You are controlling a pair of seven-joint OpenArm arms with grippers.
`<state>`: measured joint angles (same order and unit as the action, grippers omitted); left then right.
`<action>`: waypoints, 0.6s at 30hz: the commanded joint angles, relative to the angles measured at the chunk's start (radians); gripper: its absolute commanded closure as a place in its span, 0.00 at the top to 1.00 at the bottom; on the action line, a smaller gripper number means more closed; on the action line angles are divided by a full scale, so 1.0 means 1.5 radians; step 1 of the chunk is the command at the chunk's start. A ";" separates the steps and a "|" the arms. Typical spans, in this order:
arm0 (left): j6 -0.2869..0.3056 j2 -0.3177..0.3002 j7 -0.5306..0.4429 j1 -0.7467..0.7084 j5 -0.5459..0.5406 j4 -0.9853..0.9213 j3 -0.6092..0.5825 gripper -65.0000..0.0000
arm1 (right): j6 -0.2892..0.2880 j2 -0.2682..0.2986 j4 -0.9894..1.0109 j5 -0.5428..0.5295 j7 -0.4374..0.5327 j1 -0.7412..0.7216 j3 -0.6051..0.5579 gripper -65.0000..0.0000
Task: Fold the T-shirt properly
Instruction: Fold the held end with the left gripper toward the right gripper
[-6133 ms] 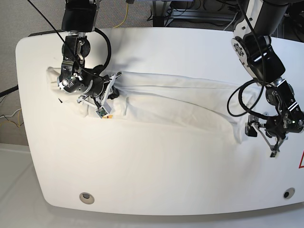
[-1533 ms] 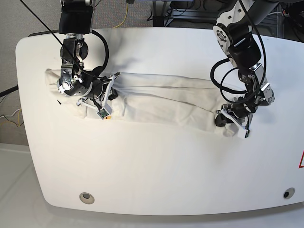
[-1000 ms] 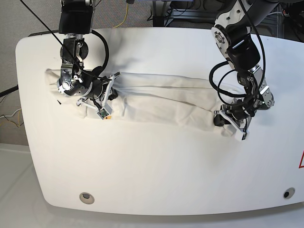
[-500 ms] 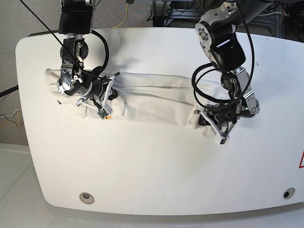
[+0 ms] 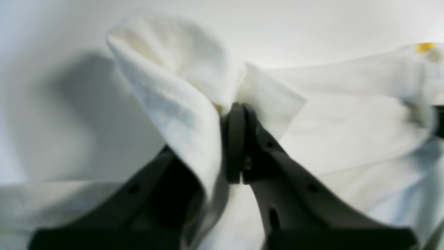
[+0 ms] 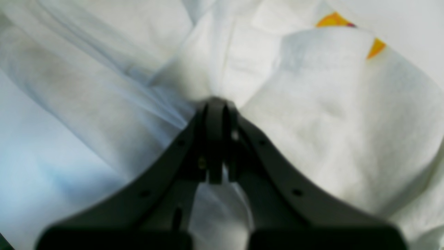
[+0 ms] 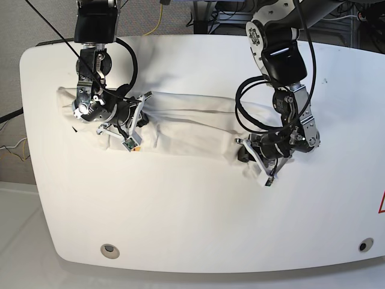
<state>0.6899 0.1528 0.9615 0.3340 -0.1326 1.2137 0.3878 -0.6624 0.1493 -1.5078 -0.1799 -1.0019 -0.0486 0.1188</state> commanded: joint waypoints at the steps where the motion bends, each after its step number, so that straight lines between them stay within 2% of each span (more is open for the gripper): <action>1: 0.005 0.003 -0.014 0.015 -0.078 0.013 -0.018 0.07 | 0.003 0.007 0.005 0.046 -0.044 0.005 0.002 0.01; 6: 0.005 0.003 -0.016 0.005 -0.155 0.013 -0.067 0.07 | 0.003 0.007 0.005 0.046 -0.044 0.005 0.002 0.01; 13: 0.005 0.003 -0.042 -0.007 -0.225 0.013 -0.130 0.07 | 0.003 0.007 0.005 0.046 -0.044 0.004 0.002 0.01; 18: -0.019 0.003 -0.068 -0.020 -0.261 0.013 -0.189 0.07 | 0.003 0.007 0.005 0.046 -0.044 0.005 0.002 0.01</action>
<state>0.6735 0.1532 0.8993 0.2901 -0.4728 1.2144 0.1432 -0.6624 0.1493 -1.5082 -0.1799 -1.0016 -0.0486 0.1188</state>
